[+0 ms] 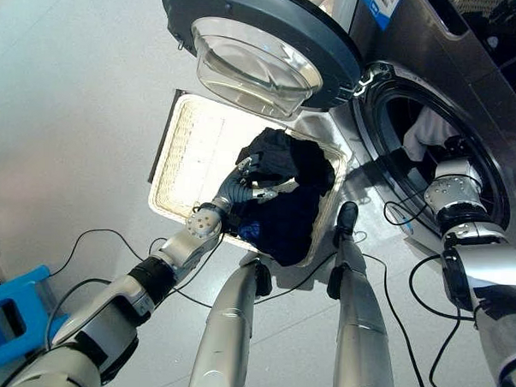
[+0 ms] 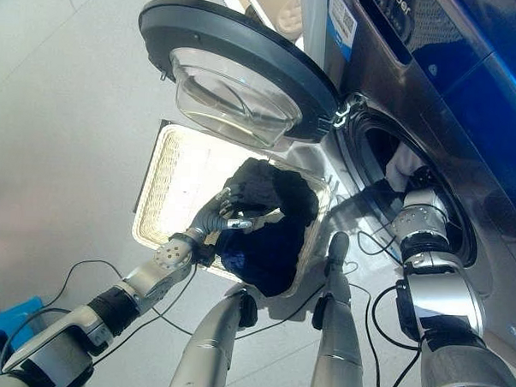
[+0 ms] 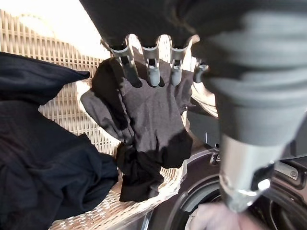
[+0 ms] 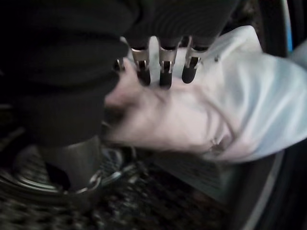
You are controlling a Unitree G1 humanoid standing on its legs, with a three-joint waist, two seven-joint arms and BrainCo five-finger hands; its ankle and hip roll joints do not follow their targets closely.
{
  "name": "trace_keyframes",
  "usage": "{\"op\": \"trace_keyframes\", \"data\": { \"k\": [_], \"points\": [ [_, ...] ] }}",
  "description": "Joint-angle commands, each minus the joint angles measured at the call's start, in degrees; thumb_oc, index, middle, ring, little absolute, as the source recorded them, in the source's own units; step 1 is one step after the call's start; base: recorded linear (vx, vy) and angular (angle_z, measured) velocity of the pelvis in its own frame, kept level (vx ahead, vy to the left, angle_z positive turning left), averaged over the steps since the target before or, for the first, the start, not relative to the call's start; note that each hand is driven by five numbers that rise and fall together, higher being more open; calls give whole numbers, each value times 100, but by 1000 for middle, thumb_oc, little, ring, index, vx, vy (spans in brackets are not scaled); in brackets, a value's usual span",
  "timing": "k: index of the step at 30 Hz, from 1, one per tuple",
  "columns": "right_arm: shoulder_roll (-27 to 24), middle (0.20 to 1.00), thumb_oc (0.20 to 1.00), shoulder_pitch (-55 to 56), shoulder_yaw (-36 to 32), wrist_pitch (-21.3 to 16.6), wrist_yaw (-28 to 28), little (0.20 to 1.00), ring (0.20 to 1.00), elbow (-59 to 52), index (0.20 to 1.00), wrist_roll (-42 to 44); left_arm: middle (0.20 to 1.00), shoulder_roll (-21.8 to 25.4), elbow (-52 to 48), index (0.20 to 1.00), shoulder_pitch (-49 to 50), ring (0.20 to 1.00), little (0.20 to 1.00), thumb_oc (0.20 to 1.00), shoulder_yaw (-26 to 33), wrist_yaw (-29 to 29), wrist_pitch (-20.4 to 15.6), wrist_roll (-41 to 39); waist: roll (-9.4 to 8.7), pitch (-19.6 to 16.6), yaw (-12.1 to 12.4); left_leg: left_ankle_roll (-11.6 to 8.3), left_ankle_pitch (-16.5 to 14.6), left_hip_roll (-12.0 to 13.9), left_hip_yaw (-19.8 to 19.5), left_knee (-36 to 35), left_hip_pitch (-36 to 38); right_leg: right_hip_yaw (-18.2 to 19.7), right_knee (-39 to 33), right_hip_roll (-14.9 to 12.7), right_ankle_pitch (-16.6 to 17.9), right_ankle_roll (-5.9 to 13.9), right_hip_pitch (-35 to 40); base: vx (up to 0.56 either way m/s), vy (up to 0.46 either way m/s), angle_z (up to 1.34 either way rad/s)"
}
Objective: Put the clothes into the washing machine.
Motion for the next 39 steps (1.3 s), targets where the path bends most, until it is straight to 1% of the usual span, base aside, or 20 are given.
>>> {"op": "trace_keyframes", "data": {
  "k": [1, 3, 4, 6, 7, 8, 10, 11, 12, 13, 15, 16, 17, 20, 21, 22, 25, 28, 34, 39],
  "points": [
    [-565, 1000, 1000, -209, 355, 314, 215, 1000, 1000, -85, 1000, -321, 1000, -33, -21, 1000, -62, 1000, 1000, 1000, 208, -64, -223, 107, 145, -112, 65, -435, -399, -239, 52, -9, 110, -552, 797, -361, -608, 811, -88, 0, 0, 0],
    [-566, 1000, 1000, -186, 413, 735, 242, 1000, 1000, -31, 1000, -414, 1000, -19, -15, 1000, -73, 1000, 1000, 1000, 216, -76, -230, 133, 116, -112, 79, -441, -380, -239, 49, -35, 102, -565, 786, -346, -601, 811, -90, 0, 0, 0],
    [-587, 1000, 1000, -179, 475, 960, 182, 1000, 1000, 1, 1000, -626, 1000, -5, -2, 1000, -80, 1000, 1000, 1000, 218, -72, -241, 141, 104, -112, 86, -440, -371, -239, 42, -43, 87, -568, 786, -341, -592, 809, -106, 0, 0, 0],
    [-599, 1000, 1000, -180, 541, 1185, 137, 1000, 1000, 35, 1000, -968, 1000, -16, 21, 1000, -76, 1000, 1000, 1000, 222, -27, -255, 198, 97, -112, 94, -436, -367, -232, 35, -38, 62, -575, 805, -345, -593, 809, -132, 0, 0, 0],
    [-597, 1000, 1000, -180, 588, 1436, 59, 1000, 1000, 55, 1000, -1289, 1000, -12, 51, 1000, -85, 1000, 1000, 1000, 249, 28, -238, 305, 85, -112, 100, -438, -376, -226, 33, -25, 53, -588, 823, -346, -603, 808, -141, 0, 0, 0],
    [-631, 1000, 1000, -174, 711, 1759, -38, 1000, 1000, 124, 1000, -1830, 1000, 2, 114, 1000, -113, 1000, 1000, 1000, 264, 221, -196, 600, 56, -112, 105, -434, -376, -221, 16, -16, 49, -594, 833, -341, -601, 803, -142, 0, 0, 0],
    [-639, 1000, 1000, -157, 842, 1948, -83, 1000, 1000, 173, 1000, -2047, 1000, 32, 196, 1000, -147, 1000, 1000, 1000, 271, 431, -151, 1014, 34, -112, 112, -430, -367, -209, 17, -9, 35, -611, 841, -345, -596, 805, -153, -1, -16, 1],
    [-625, 1000, 1000, -113, 978, 2171, -182, 1000, 1000, 196, 1000, -2327, 1000, 134, 278, 1000, -227, 1000, 1000, 1000, 229, 941, -14, 1905, 7, -112, 121, -433, -355, -193, 23, -1, 4, -642, 849, -349, -596, 806, -175, -2, -30, 2],
    [-625, 1000, 1000, -113, 978, 2171, -182, 1000, 1000, 196, 1000, -2327, 1000, 134, 278, 1000, -227, 1000, 1000, 1000, 229, 941, -14, 1905, 7, -112, 121, -433, -355, -193, 23, -1, 4, -642, 849, -349, -596, 806, -175, 0, 0, 0],
    [-620, 1000, 1000, -93, 1011, 2172, -198, 1000, 1000, 202, 1000, -2379, 1000, 186, 314, 1000, -271, 1000, 1000, 1000, 193, 1103, 59, 2282, 1, -112, 122, -433, -351, -189, 20, 3, -10, -646, 859, -350, -597, 804, -186, 0, 0, 0],
    [-475, 1000, 1000, 66, 1129, 2096, -249, 1000, 1000, 130, 1000, -2582, 1000, 440, 559, 1000, -530, 1000, 1000, 1000, -34, 1769, 505, 3956, -24, -112, 97, -444, -340, -158, 20, 23, -33, -631, 908, -337, -626, 796, -215, 3, 0, 2],
    [-443, 1000, 1000, 111, 1134, 2075, -254, 1000, 1000, 116, 1000, -2676, 1000, 477, 593, 1000, -571, 1000, 1000, 1000, -64, 1817, 587, 4139, -32, -112, 90, -450, -339, -154, 20, 26, -36, -624, 917, -334, -634, 797, -221, 3, 30, 3],
    [-294, 1000, 1000, 263, 1247, 1823, -346, 1000, 1000, -18, 1000, -2755, 1000, 546, 825, 1000, -704, 1000, 1000, 1000, -154, 2031, 797, 4634, -48, -112, 48, -458, -311, -122, 75, 0, -34, -606, 919, -310, -642, 794, -247, -6, 48, 2],
    [-30, 1000, 1000, 485, 1397, 1467, -266, 1000, 1000, -247, 1000, -3049, 1000, 553, 1408, 1000, -1031, 1000, 1000, 1000, -377, 2268, 937, 5555, -86, -112, -88, -496, -264, -59, 158, -21, -90, -514, 923, -262, -645, 786, -345, -15, 75, -4],
    [-30, 1000, 1000, 488, 1393, 1467, -269, 1000, 1000, -252, 1000, -3051, 1000, 547, 1422, 1000, -1038, 1000, 1000, 1000, -382, 2275, 928, 5555, -90, -112, -84, -496, -263, -60, 162, -21, -90, -510, 925, -262, -645, 786, -349, -16, 87, -10],
    [81, 1000, 1000, 618, 1521, 1346, -145, 1000, 1000, -434, 1000, -3099, 1000, 455, 1803, 1000, -1235, 1000, 1000, 1000, -477, 2315, 929, 5834, -103, -112, -181, -514, -234, -26, 225, -41, -124, -449, 926, -228, -645, 783, -425, -12, 59, -5],
    [219, 1000, 1000, 892, 1672, 1151, -11, 1000, 1000, -787, 1000, -3140, 1000, 353, 2546, 1000, -1552, 1000, 1000, 1000, -653, 2292, 942, 6137, -147, -112, -354, -577, -171, 28, 357, -99, -151, -367, 880, -163, -632, 789, -503, -18, 77, -9],
    [359, 1000, 1000, 1196, 1748, 994, 52, 1000, 1000, -1168, 1000, -3024, 1000, 253, 3104, 1000, -1662, 1000, 1000, 1000, -674, 2337, 1045, 6177, -220, -112, -497, -639, -93, 75, 446, -156, -214, -276, 825, -71, -621, 789, -584, -12, 58, -14],
    [650, 1000, 1000, 1565, 1764, 803, 42, 1000, 1000, -1710, 1000, -2882, 1000, 78, 3617, 1000, -1595, 1000, 1000, 1000, -436, 2121, 1197, 5784, -366, -112, -642, -727, 61, 111, 522, -314, -342, -152, 689, 87, -564, 778, -709, -11, 21, -20],
    [768, 1000, 1000, 1589, 1736, 768, -18, 1000, 1000, -1873, 1000, -2747, 1000, -52, 3788, 1000, -1667, 1000, 1000, 1000, -323, 1912, 1264, 5822, -445, -112, -667, -749, 126, 134, 532, -346, -443, -127, 668, 137, -538, 782, -785, -12, -16, -6]
  ]
}}
